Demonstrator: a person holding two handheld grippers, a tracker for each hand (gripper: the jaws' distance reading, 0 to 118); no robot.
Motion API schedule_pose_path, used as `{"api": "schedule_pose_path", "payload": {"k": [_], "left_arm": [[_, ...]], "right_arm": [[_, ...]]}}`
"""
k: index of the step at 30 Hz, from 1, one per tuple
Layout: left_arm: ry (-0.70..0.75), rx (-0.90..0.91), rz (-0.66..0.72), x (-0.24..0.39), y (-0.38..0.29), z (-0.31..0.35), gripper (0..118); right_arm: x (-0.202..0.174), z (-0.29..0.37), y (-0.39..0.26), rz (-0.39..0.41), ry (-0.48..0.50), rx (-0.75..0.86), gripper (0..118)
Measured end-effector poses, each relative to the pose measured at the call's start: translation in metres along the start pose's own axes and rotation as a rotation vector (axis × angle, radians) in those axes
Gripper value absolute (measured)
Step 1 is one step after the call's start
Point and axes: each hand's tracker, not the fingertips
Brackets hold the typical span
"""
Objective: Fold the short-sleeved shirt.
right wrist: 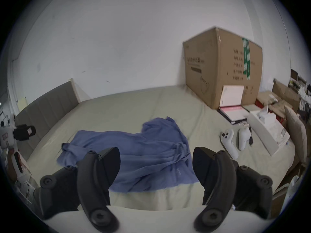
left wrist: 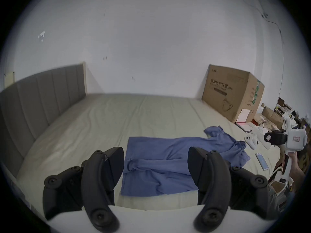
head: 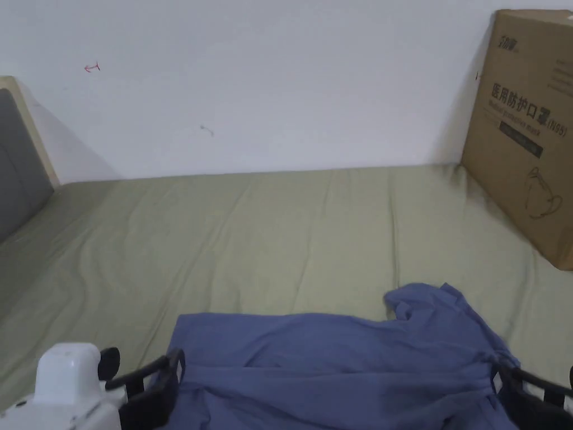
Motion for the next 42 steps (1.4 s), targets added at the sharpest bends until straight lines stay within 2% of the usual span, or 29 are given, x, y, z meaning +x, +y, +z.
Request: {"api": "schedule_pose_path", "payload": {"k": [2, 3, 4, 5, 6, 8, 9, 10, 14, 20, 21, 24, 26, 27, 32, 35, 36, 37, 38, 39, 42], "left_arm": [[0.013, 0.049, -0.030, 0.015, -0.002, 0.029, 83], [0.009, 0.053, -0.040, 0.021, -0.003, 0.042, 80], [0.009, 0.059, -0.046, 0.027, -0.004, 0.055, 74], [0.000, 0.065, -0.054, 0.031, -0.004, 0.064, 62], [0.000, 0.069, -0.054, 0.035, -0.005, 0.073, 40], [0.019, 0.062, -0.079, 0.041, -0.004, 0.085, 4], [0.027, 0.065, -0.075, 0.041, -0.004, 0.090, 1], [0.007, 0.061, -0.062, 0.039, -0.004, 0.094, 0], [0.023, 0.024, -0.053, 0.039, -0.009, 0.097, 0], [0.004, -0.086, 0.058, 0.011, -0.022, 0.061, 0], [0.001, -0.129, 0.083, 0.004, -0.024, 0.047, 6], [-0.060, -0.269, 0.197, -0.032, -0.042, -0.017, 66], [-0.021, -0.379, 0.229, -0.047, -0.057, -0.063, 65], [-0.015, -0.409, 0.233, -0.053, -0.065, -0.082, 66], [0.083, -0.592, 0.223, -0.068, -0.101, -0.163, 66], [0.090, -0.618, 0.197, -0.062, -0.105, -0.177, 64], [0.113, -0.620, 0.169, -0.056, -0.103, -0.177, 55], [0.115, -0.614, 0.123, -0.050, -0.099, -0.172, 37], [0.080, -0.623, 0.123, -0.046, -0.098, -0.176, 7], [0.100, -0.644, 0.125, -0.040, -0.099, -0.181, 1], [0.121, -0.661, 0.069, -0.033, -0.107, -0.187, 1]], "right_arm": [[-0.019, 0.020, -0.005, 0.040, 0.016, 0.002, 86], [-0.029, 0.028, -0.007, 0.052, 0.019, 0.001, 72], [-0.037, 0.035, -0.009, 0.064, 0.021, -0.001, 53], [-0.045, 0.042, -0.012, 0.082, 0.021, -0.003, 34], [-0.051, 0.049, -0.016, 0.092, 0.023, 0.001, 22], [-0.058, 0.056, -0.023, 0.141, 0.036, -0.003, 18], [-0.063, 0.059, -0.025, 0.167, 0.008, 0.002, 3], [-0.066, 0.063, -0.027, 0.168, 0.010, 0.012, 0], [-0.062, 0.065, -0.031, 0.194, -0.002, 0.019, 0], [-0.049, 0.059, -0.026, 0.154, -0.002, 0.018, 0], [-0.046, 0.058, -0.027, 0.144, 0.001, 0.021, 0], [-0.034, 0.053, -0.028, 0.108, 0.029, 0.009, 0], [-0.026, 0.049, -0.031, 0.095, 0.030, -0.003, 0], [-0.051, 0.059, -0.025, 0.088, 0.024, -0.015, 0], [-0.035, 0.055, -0.032, 0.043, -0.017, -0.085, 0], [-0.022, 0.054, -0.036, 0.026, -0.051, -0.114, 0], [-0.019, 0.053, -0.037, 0.016, -0.060, -0.122, 0], [-0.016, 0.051, -0.038, 0.003, -0.066, -0.131, 0], [-0.013, 0.049, -0.038, -0.013, -0.067, -0.135, 0], [-0.009, 0.044, -0.037, -0.025, -0.067, -0.144, 0], [0.001, 0.018, -0.032, -0.048, -0.090, -0.180, 3]]}}
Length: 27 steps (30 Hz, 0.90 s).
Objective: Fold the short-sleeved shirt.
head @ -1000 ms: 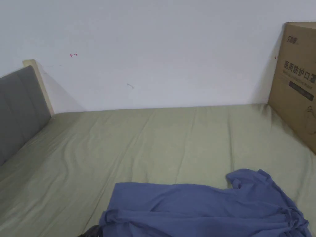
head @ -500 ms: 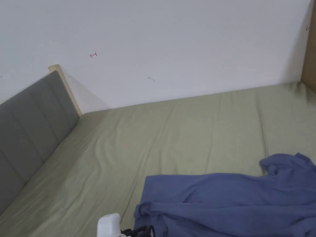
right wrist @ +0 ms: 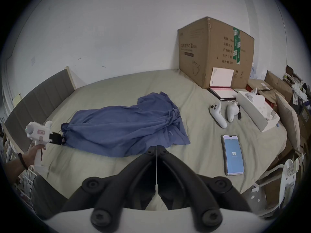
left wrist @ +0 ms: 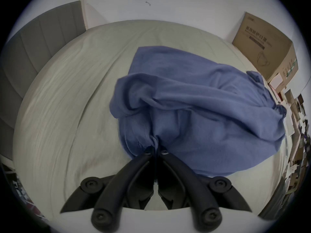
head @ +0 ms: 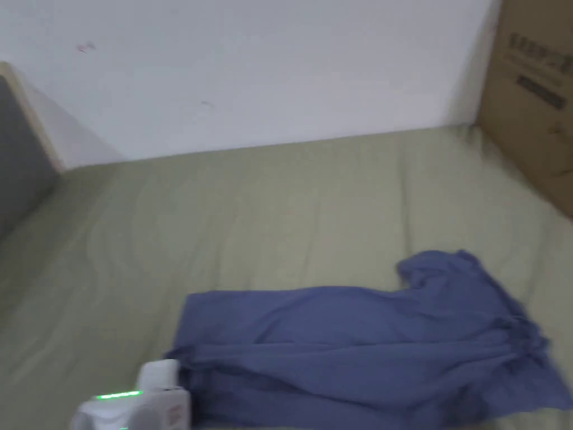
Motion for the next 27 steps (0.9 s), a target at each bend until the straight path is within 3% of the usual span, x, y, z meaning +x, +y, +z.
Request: {"api": "schedule_pose_path", "payload": {"k": [1, 3, 4, 5, 8, 10, 12, 13, 15, 16, 18, 22, 27], "left_arm": [[-0.003, 0.003, -0.002, 0.000, -0.001, -0.001, 1], [-0.005, 0.007, 0.006, -0.004, -0.003, 0.001, 1], [-0.006, 0.008, 0.005, -0.004, -0.003, 0.002, 1], [-0.007, 0.009, -0.001, -0.004, -0.003, 0.002, 1], [-0.014, 0.013, 0.007, -0.007, -0.004, 0.003, 1], [-0.021, 0.013, 0.011, -0.008, -0.004, 0.004, 1], [-0.024, 0.018, 0.011, -0.009, -0.005, 0.003, 1], [-0.025, 0.021, 0.007, -0.009, -0.006, 0.003, 1], [-0.026, 0.023, 0.008, -0.011, -0.007, 0.001, 1], [-0.029, 0.024, 0.013, -0.012, -0.007, 0.001, 1], [-0.058, 0.025, 0.040, -0.019, -0.006, 0.006, 1], [-0.101, 0.147, 0.166, -0.038, -0.009, 0.045, 1], [-0.126, 0.206, 0.101, -0.038, -0.009, 0.099, 1]], "right_arm": [[0.009, -0.016, 0.003, -0.030, -0.001, -0.037, 16], [0.024, -0.055, 0.007, -0.110, 0.023, -0.102, 76], [0.032, -0.073, 0.009, -0.151, 0.005, -0.133, 78], [0.057, -0.108, -0.009, -0.181, -0.026, -0.147, 78], [0.066, -0.164, -0.008, -0.200, -0.050, -0.203, 78], [0.063, -0.189, -0.009, -0.153, -0.101, -0.247, 75], [0.058, -0.201, -0.015, -0.113, -0.086, -0.305, 47], [0.055, -0.201, -0.018, -0.098, -0.071, -0.289, 39], [0.044, -0.198, -0.014, -0.068, -0.079, -0.270, 11], [0.040, -0.195, -0.012, -0.069, -0.040, -0.265, 11], [0.033, -0.194, -0.010, -0.019, -0.110, -0.252, 11], [0.034, -0.170, -0.004, -0.054, -0.125, -0.220, 10], [0.039, -0.133, 0.001, -0.090, -0.124, -0.178, 10]]}}
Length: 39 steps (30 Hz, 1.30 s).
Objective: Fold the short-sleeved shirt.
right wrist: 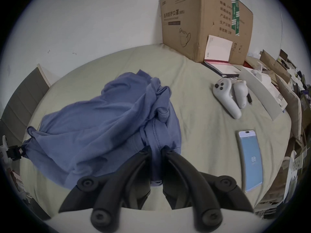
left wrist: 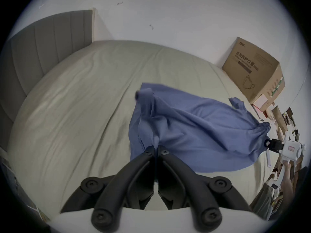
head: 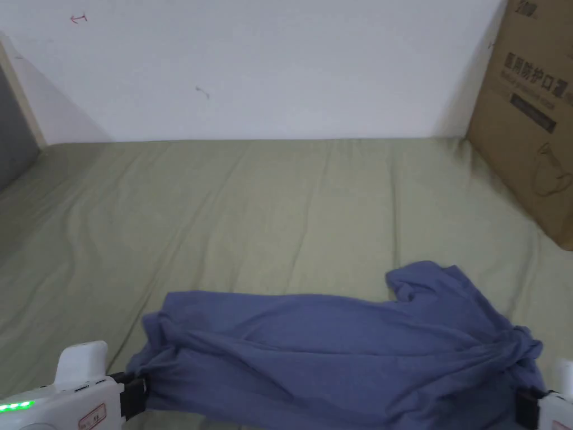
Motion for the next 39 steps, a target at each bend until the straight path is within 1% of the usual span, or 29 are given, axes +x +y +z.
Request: {"api": "schedule_pose_path", "payload": {"k": [2, 4, 6, 8, 11, 14, 15, 16, 17, 18, 19, 21, 22, 25, 29, 32, 33, 34, 35, 36, 37, 38, 39], "left_arm": [[-0.018, 0.006, 0.013, -0.004, -0.008, 0.022, 1], [-0.020, 0.001, 0.017, -0.008, -0.024, 0.037, 1], [-0.012, -0.007, 0.004, -0.009, -0.047, 0.053, 1], [-0.013, -0.056, -0.005, -0.007, -0.071, 0.067, 1], [-0.001, -0.092, -0.003, -0.006, -0.102, 0.084, 1], [0.013, -0.099, 0.002, -0.008, -0.117, 0.091, 1], [0.015, -0.097, 0.007, -0.011, -0.119, 0.090, 4], [0.012, -0.106, 0.014, -0.013, -0.120, 0.088, 16], [0.014, -0.107, 0.021, -0.015, -0.121, 0.087, 38], [0.027, -0.102, 0.026, -0.015, -0.121, 0.088, 66], [0.017, -0.080, 0.031, -0.016, -0.120, 0.091, 66], [-0.036, -0.004, 0.038, -0.017, -0.113, 0.103, 75], [-0.046, 0.048, 0.030, -0.013, -0.108, 0.113, 75], [-0.016, 0.212, -0.068, 0.008, -0.090, 0.146, 75], [0.010, 0.394, -0.216, 0.043, -0.073, 0.183, 75], [0.020, 0.468, -0.282, 0.066, -0.064, 0.200, 75], [0.019, 0.478, -0.284, 0.071, -0.062, 0.205, 72], [0.016, 0.498, -0.289, 0.077, -0.060, 0.209, 66], [0.006, 0.503, -0.290, 0.081, -0.058, 0.212, 54], [-0.006, 0.505, -0.290, 0.083, -0.055, 0.214, 30], [-0.016, 0.501, -0.286, 0.086, -0.053, 0.214, 13], [-0.027, 0.504, -0.278, 0.088, -0.053, 0.215, 1], [-0.037, 0.505, -0.274, 0.089, -0.053, 0.215, 0]], "right_arm": [[0.006, 0.016, -0.008, 0.003, -0.002, 0.003, 10], [0.013, 0.032, -0.023, -0.022, 0.018, -0.010, 10], [0.018, 0.046, -0.040, -0.016, 0.018, -0.030, 10], [0.021, 0.060, -0.057, 0.004, 0.003, -0.052, 10], [0.028, 0.077, -0.078, -0.034, 0.004, -0.080, 10], [0.031, 0.085, -0.092, -0.022, -0.016, -0.097, 12], [0.032, 0.086, -0.095, -0.017, -0.018, -0.097, 23], [0.035, 0.085, -0.096, -0.010, -0.013, -0.110, 46], [0.036, 0.085, -0.096, -0.004, -0.013, -0.117, 68], [0.038, 0.088, -0.097, -0.006, -0.016, -0.112, 80], [0.042, 0.092, -0.095, -0.018, -0.007, -0.097, 80], [0.047, 0.103, -0.088, -0.039, 0.045, -0.046, 82], [0.047, 0.111, -0.084, -0.031, 0.063, -0.006, 82], [0.036, 0.138, -0.069, 0.029, 0.113, 0.109, 82], [0.006, 0.172, -0.051, 0.108, 0.180, 0.269, 82], [-0.017, 0.190, -0.043, 0.161, 0.228, 0.344, 80], [-0.022, 0.193, -0.040, 0.180, 0.238, 0.351, 74], [-0.029, 0.198, -0.040, 0.197, 0.245, 0.371, 63], [-0.034, 0.201, -0.040, 0.216, 0.249, 0.390, 46], [-0.039, 0.202, -0.040, 0.224, 0.241, 0.394, 25], [-0.043, 0.201, -0.040, 0.233, 0.240, 0.394, 20], [-0.047, 0.200, -0.040, 0.248, 0.243, 0.393, 18], [-0.050, 0.199, -0.041, 0.263, 0.240, 0.394, 0]]}}
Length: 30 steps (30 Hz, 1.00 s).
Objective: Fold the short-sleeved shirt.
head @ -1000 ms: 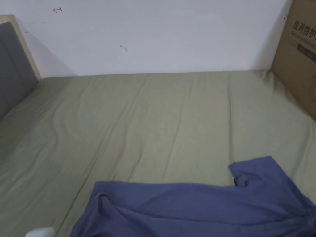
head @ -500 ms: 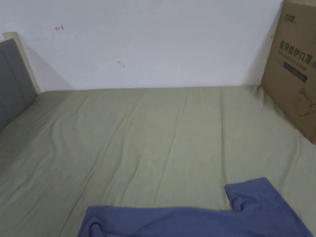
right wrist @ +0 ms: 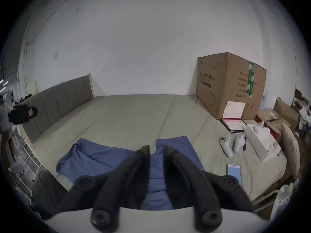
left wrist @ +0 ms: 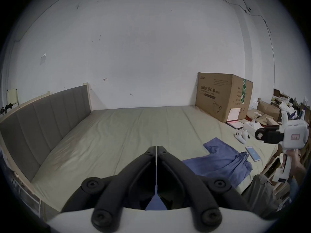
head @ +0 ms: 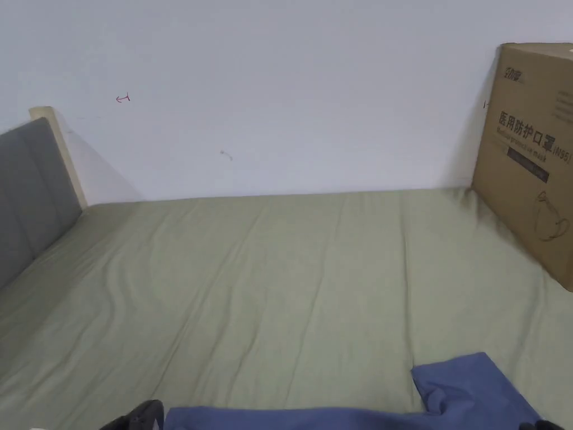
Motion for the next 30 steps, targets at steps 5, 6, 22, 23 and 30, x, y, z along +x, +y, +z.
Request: {"api": "schedule_pose_path", "payload": {"k": [5, 6, 22, 23, 30], "left_arm": [[-0.004, -0.034, 0.036, -0.002, -0.002, -0.008, 0], [-0.008, -0.037, 0.054, -0.005, -0.003, -0.009, 0], [0.012, -0.646, 0.242, -0.114, -0.081, -0.276, 71], [0.019, -0.673, 0.251, -0.119, -0.091, -0.292, 71], [0.058, -0.781, 0.181, -0.120, -0.119, -0.318, 44]], "right_arm": [[-0.010, -0.007, -0.002, 0.045, -0.036, -0.011, 0], [-0.010, -0.008, -0.002, 0.043, -0.023, -0.014, 0], [0.023, -0.022, -0.029, -0.061, -0.040, -0.151, 0], [0.028, -0.022, -0.032, -0.064, -0.054, -0.162, 0], [0.056, -0.019, -0.049, -0.134, -0.114, -0.229, 0]]}}
